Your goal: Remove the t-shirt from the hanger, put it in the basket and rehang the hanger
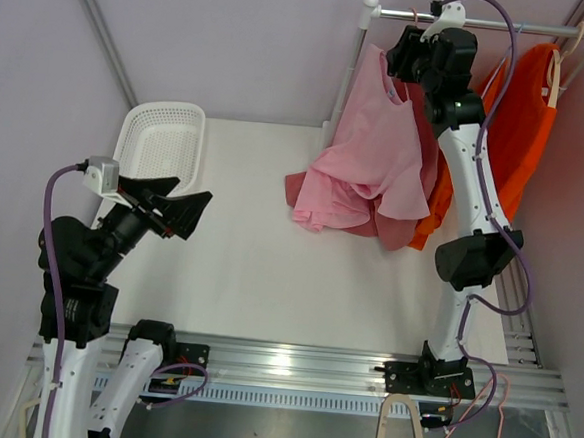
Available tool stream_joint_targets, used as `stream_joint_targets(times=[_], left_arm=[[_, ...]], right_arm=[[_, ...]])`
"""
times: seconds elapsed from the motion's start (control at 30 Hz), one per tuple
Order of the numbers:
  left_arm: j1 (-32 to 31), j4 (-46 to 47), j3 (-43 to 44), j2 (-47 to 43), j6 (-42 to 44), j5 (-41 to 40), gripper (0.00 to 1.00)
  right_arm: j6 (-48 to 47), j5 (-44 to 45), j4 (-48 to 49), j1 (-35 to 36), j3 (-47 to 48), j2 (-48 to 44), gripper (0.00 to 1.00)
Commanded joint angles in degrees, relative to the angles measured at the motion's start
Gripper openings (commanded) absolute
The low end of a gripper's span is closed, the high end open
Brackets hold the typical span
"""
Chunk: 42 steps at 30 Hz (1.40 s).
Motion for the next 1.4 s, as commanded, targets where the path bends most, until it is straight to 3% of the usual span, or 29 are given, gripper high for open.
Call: stream_joint_targets(times=[0.0, 0.1, 0.3, 0.4, 0.43, 0.63, 0.8, 0.9, 1.03, 1.1, 1.23, 1.37], left_arm=[[-0.1, 1.3, -0.3, 1.0, 0.5, -0.9, 0.99], [-0.1, 1.0, -0.3, 0.8, 0.8, -1.3, 0.99], [-0.1, 1.4, -0.8, 0.0, 1.0, -1.7, 0.99], [-0.1, 1.2, -0.9, -0.1, 1.0, -1.8, 1.0], [-0.1, 1.2, -1.0, 0.0, 1.0, -1.7, 1.0], [-0.1, 1.7, -1.0, 0.2, 1.0, -1.3, 0.99], [-0.1, 9.8, -1.9, 2.5, -1.2, 12.5, 0.99], [-2.1, 12.0, -1.0, 4.6, 0.8, 16.1, 0.99], [-12.7, -0.6, 7.3, 11.5, 9.3, 5.1, 0.99], [-14.4, -2.4, 9.1, 13.5, 10.2, 2.0, 1.0], [-22.1, -6.0, 13.0, 17.0, 13.0, -6.2, 0.99], [-33.4, -6.5, 13.4, 18.4, 15.7, -17.8, 1.0]], right_arm=[[0.6, 1.3, 0.4, 0.3, 3.5, 1.4, 0.53], [1.2, 1.1, 0.2, 0.4, 3.5, 1.5, 0.48], [0.5, 3.9, -0.5, 0.9, 3.3, 0.6, 0.46], [0.3, 5.8, -1.2, 1.1, 3.4, 0.4, 0.05], [0.2, 5.9, -1.2, 1.1, 3.3, 0.4, 0.0], [-0.4, 6.1, 0.2, 1.6, 4.6, -0.3, 0.0], [-1.4, 8.1, -0.2, 2.6, 8.5, -1.5, 0.0], [-2.3, 9.5, 0.3, 3.5, 8.2, -3.1, 0.0], [-3.4, 12.2, -1.0, 4.9, 7.8, -7.3, 0.0], [-3.0, 13.7, -3.1, 5.2, 6.9, -9.0, 0.0], [3.0, 35.5, -6.9, 9.4, -2.5, -15.8, 0.0], [10.1, 43.5, -12.0, 15.2, -12.6, -26.1, 0.0]])
